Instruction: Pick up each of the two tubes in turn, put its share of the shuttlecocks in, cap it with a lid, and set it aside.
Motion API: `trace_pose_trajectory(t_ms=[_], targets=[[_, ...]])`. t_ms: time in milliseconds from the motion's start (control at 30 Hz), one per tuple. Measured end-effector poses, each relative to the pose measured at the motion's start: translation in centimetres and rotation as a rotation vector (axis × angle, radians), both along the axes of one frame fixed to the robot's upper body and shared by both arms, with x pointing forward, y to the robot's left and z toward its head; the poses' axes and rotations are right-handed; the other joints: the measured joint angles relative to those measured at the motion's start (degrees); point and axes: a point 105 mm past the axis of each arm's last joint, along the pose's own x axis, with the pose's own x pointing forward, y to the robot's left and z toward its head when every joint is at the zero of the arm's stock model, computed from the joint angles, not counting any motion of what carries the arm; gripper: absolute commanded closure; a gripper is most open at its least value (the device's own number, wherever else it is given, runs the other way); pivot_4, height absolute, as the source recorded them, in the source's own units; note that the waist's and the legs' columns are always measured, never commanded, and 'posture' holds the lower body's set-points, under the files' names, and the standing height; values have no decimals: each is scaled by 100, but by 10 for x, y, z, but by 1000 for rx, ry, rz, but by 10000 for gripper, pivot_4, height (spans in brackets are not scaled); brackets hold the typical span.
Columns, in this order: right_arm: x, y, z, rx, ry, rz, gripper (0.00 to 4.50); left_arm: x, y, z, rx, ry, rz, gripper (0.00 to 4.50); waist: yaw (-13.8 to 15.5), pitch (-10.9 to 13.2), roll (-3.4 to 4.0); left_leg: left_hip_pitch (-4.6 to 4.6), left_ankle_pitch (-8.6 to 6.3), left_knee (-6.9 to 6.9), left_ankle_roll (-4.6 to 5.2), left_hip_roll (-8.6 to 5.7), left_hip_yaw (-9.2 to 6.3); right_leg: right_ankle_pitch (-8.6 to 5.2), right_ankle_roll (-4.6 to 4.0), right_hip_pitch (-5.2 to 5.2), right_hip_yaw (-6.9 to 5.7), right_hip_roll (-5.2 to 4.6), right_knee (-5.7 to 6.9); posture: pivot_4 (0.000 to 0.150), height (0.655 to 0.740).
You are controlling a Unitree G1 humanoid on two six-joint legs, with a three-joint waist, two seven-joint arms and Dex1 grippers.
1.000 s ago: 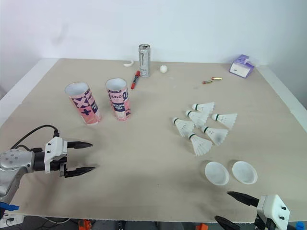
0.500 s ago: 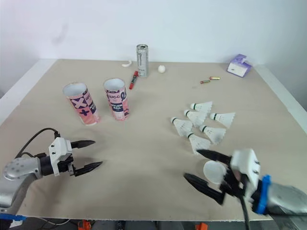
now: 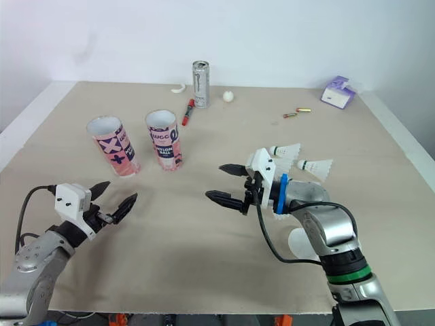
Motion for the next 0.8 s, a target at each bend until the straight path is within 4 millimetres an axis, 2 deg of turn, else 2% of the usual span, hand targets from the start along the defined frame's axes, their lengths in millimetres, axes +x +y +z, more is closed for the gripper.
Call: trace_pose_trajectory(t_ms=[33,100,233,467,567,800], targets=[[10,0,-10,-18,4,-7,265,-3,5,1,-11,-10,77,0,-5,0,0,-1,0,-2,0,-1,-5,0,-3,0,-2,1,1,1500,7400],[15,0,-15,-33,5,-3,265,-2,12,-1,-33,-6,155,0,-4,0,1,0,0,-2,1,0,-8,0,-2,0,-6,2,2,1500,7400],[27,-1,-11,-55,-51,33,265,6,24,2,-102,3,303,0,-8,1,1,3,5,6,7,0,-7,20,0,3,-7,5,2,1500,7400],[28,3,-15,-62,-67,53,265,16,32,1,-134,22,366,0,-18,1,1,7,6,5,10,2,-5,25,-5,2,-5,10,2,1500,7400],[28,6,-16,-65,-79,57,265,28,38,-1,-140,34,385,0,-18,1,1,5,6,5,9,4,-4,24,-5,0,-3,12,2,1500,7400],[29,7,-17,-82,-90,49,265,54,35,-1,-133,52,335,0,-17,1,1,1,6,5,9,0,-4,24,-3,-2,-2,11,2,1500,7400]])
